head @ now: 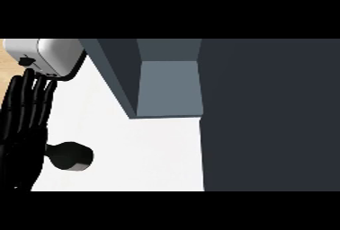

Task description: Pick up the wine, place it into the cabinet and close the cabinet

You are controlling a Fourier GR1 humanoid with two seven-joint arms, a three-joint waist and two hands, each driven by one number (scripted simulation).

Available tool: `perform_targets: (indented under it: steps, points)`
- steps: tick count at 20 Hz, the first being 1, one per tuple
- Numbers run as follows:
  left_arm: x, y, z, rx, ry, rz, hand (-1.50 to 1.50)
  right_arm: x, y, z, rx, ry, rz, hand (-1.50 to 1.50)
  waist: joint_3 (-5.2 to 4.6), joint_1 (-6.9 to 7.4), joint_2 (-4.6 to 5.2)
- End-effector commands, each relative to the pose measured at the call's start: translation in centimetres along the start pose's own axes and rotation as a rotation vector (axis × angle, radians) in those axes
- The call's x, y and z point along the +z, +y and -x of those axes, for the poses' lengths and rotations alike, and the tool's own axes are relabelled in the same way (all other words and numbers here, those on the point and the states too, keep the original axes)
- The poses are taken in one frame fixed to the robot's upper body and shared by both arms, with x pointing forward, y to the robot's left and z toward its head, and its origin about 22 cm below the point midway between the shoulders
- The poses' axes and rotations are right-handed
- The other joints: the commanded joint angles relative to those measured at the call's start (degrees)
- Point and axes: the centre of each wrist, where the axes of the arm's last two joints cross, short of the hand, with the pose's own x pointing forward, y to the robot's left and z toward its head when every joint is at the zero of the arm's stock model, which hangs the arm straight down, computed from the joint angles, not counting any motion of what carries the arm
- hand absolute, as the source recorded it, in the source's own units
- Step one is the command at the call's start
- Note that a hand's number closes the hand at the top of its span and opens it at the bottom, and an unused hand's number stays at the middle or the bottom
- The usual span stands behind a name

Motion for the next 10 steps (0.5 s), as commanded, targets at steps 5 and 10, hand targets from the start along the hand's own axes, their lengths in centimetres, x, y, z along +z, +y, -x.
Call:
perform_targets:
  steps: [5,10]
  points:
    - [4.2,0.7,-2.4,0.071,-0.018,0.175,-1.5,1.6,-1.7,-2.6,-0.017,-0.036,-0.024,-1.5,1.93,2.51,0.01]
    - [6.1,-0.2,-0.2,0.35,0.166,0.179,-1.5,4.3,-0.1,-3.3,-0.119,0.089,-0.233,-1.5,1.91,1.98,0.01]
